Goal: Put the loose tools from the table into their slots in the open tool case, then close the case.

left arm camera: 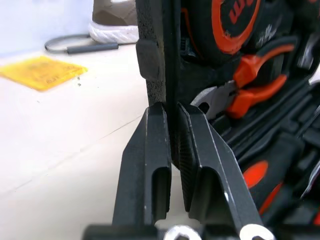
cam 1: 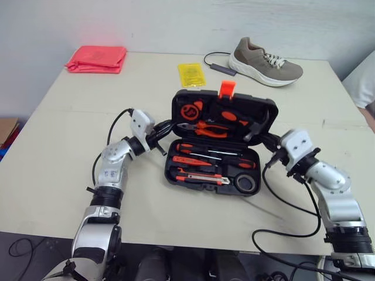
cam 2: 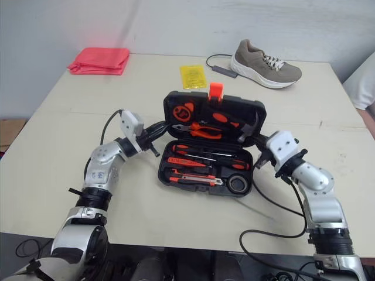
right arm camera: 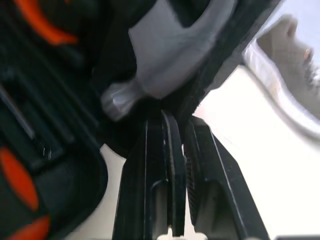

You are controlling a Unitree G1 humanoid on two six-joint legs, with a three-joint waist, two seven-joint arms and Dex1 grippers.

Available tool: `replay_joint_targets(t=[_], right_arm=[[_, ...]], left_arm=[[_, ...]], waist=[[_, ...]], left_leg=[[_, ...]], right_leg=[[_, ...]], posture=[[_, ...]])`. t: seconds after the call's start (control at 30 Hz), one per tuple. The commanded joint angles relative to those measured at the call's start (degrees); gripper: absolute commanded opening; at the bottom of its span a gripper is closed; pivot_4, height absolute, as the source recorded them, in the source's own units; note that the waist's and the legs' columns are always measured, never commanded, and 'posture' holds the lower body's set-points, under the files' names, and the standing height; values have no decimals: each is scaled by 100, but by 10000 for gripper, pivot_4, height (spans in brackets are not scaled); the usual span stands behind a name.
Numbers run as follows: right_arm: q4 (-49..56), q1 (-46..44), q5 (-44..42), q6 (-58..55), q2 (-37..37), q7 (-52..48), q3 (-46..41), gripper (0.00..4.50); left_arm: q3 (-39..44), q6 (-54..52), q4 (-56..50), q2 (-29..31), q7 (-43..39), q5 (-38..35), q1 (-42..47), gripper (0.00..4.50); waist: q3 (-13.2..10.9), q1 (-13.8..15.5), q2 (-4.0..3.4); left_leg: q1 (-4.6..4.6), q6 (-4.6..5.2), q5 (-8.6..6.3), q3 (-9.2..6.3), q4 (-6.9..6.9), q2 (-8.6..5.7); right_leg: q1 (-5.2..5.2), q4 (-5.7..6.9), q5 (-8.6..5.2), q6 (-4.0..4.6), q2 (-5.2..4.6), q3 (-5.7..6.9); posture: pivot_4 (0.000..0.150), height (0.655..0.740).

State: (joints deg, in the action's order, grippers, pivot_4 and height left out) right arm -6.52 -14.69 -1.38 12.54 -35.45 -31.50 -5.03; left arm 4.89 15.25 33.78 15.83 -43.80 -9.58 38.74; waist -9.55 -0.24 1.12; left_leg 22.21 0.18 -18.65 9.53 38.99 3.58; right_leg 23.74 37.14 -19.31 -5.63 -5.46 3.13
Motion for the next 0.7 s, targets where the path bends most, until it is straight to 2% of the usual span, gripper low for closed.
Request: replay_joint_targets(t=[0.03, 0.17, 0.23, 0.37, 0.4, 0.43, 0.57, 0.67, 0.7], right_arm=[[-406, 196, 901, 1512, -271, 462, 90, 0], [-586, 489, 1573, 2281, -389, 1098, 114, 0], [-545, 710, 1468, 2401, -427, 1150, 66, 0], [-359, 1350, 1570, 2633, -695, 1325, -142, 17585], [-250, 1606, 1561, 2644, -775, 1366, -294, 24496], [-126, 1872, 1488, 2649, -833, 1369, -456, 28342], [340, 2980, 1122, 2597, -1017, 1176, -1051, 28342], [706, 3564, 652, 2334, -1034, 924, -1386, 28342], [800, 3664, 549, 2254, -1025, 868, -1466, 28342]], left_arm=[[34, 1383, 0, 233, 120, 242, -5, 460], [-133, 2068, -9, 475, -146, 305, -391, 460], [-163, 2210, -183, 633, -294, 250, -641, 7822], [72, 1836, -527, 1104, -337, 39, -1220, 24501], [202, 1553, -574, 1281, -405, -139, -1399, 29926], [319, 1320, -572, 1490, -471, -246, -1568, 29926], [781, 696, -379, 2130, -449, -467, -1925, 29926], [849, 396, -434, 2242, -626, -654, -1832, 29926], [836, 308, -459, 2239, -690, -705, -1757, 29926]], waist=[[0, -3, 0], [1, -14, -2], [1, -20, -2], [3, -1, -4], [3, -1, -4], [3, 0, -4], [2, -15, -4], [2, 6, -2], [2, 8, -2]], left_leg=[[-2, 0, 0, 1, 0, 1], [-7, 0, 0, -1, -2, 6], [-16, 1, 0, -5, -5, 8], [-34, 3, -2, -16, -8, 9], [-36, 6, -4, -26, -8, 9], [-37, 7, -4, -27, -8, 8], [-41, 8, -5, -27, -13, 10], [-80, 10, -9, -27, -25, 7], [-117, 8, -19, -28, -39, 8]], right_leg=[[-1, 1, 0, 0, -1, 0], [-3, 1, 0, 0, -1, -1], [-8, 0, 0, 0, 1, -6], [-26, -1, 0, 1, 0, -11], [-29, -2, 0, 1, -3, -10], [-30, -1, 0, 1, -4, -11], [-31, -1, -1, 2, -5, -14], [-73, -12, -2, 3, -8, -13], [-112, -29, -2, 3, -9, -12]], posture=[[1500, 7400], [1500, 7400], [1500, 7400], [1500, 7400], [1500, 7400], [1500, 7400], [1500, 7400], [1500, 7400], [1500, 7400]])
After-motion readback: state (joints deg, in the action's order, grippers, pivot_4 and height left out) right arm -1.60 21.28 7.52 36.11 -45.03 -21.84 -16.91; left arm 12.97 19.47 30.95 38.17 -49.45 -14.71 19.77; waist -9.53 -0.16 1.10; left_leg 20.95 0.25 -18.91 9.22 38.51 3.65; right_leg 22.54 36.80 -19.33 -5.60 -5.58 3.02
